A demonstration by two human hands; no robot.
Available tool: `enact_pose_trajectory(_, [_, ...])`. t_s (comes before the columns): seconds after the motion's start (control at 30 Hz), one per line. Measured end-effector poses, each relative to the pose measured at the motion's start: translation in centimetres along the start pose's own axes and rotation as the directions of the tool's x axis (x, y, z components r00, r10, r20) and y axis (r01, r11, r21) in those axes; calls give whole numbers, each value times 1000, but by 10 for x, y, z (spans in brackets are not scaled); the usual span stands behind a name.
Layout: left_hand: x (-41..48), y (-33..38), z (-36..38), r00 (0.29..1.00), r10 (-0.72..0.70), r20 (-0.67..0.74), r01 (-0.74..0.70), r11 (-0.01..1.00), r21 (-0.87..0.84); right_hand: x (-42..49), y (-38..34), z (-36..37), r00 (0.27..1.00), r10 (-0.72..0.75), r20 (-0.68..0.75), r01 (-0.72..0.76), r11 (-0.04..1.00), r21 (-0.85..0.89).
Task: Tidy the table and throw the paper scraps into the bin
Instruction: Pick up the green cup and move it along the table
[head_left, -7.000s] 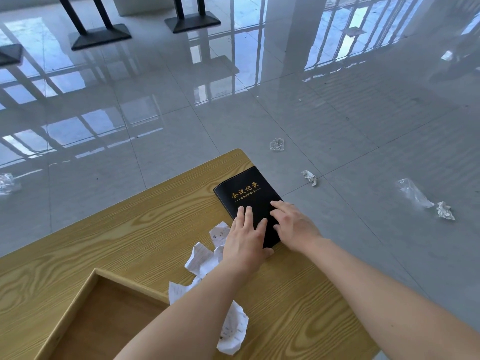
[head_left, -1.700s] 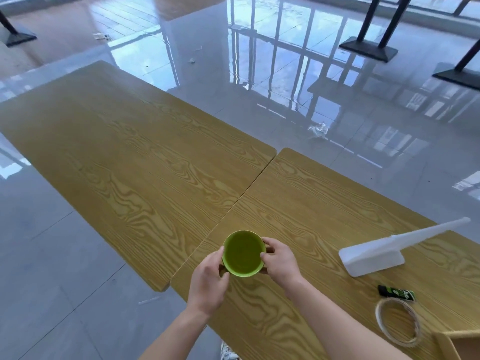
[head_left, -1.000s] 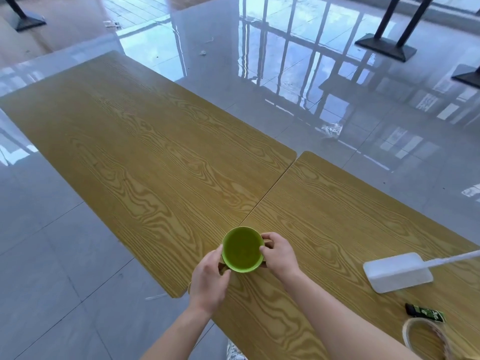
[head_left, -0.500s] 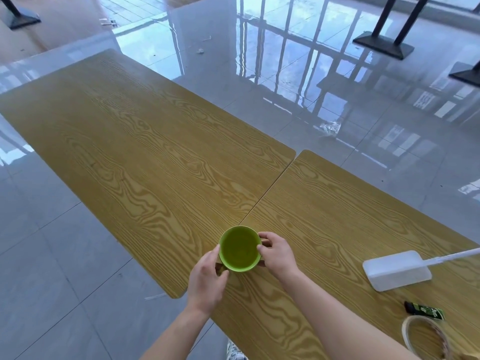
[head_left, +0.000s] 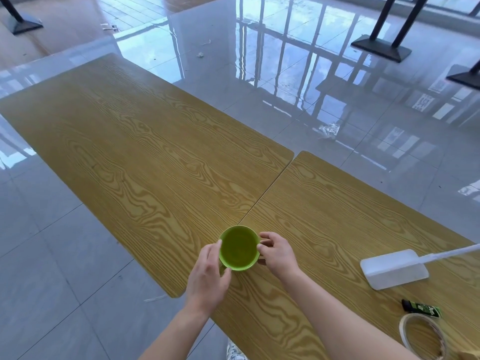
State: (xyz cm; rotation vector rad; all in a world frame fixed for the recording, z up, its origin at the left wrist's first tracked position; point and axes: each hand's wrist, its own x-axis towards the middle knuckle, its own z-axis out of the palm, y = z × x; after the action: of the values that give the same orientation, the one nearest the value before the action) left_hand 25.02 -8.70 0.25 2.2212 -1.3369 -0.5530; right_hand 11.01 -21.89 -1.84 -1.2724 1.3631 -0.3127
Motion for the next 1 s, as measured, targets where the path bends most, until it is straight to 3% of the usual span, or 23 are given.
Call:
enact_pose_trajectory(0.23, [2,21,3,983,183,-2,-179,962,205,-13,1,-22,997,-70,-36,66,992,-107])
enact_pose_trajectory(0.4, [8,53,14,965,260,39,-262,944,202,-34,11,-54,989,-115,-97,102,987,-126])
enact_pose_trajectory(0.77, [-8,155,69,858,468,210,-461,883,-87,-128,92,-175,929,-54,-367,4,991,-136])
enact_pose_trajectory(0.93, [-17,216,100,835,498,234,-451,863,-227,-182,144,-238,838,45,-544,-89,995,-54])
enact_pose_trajectory(1.0, [-17,237,110,846,471,248,-403,871,-281,-198,164,-257,763,-2,-647,-143,975,-171])
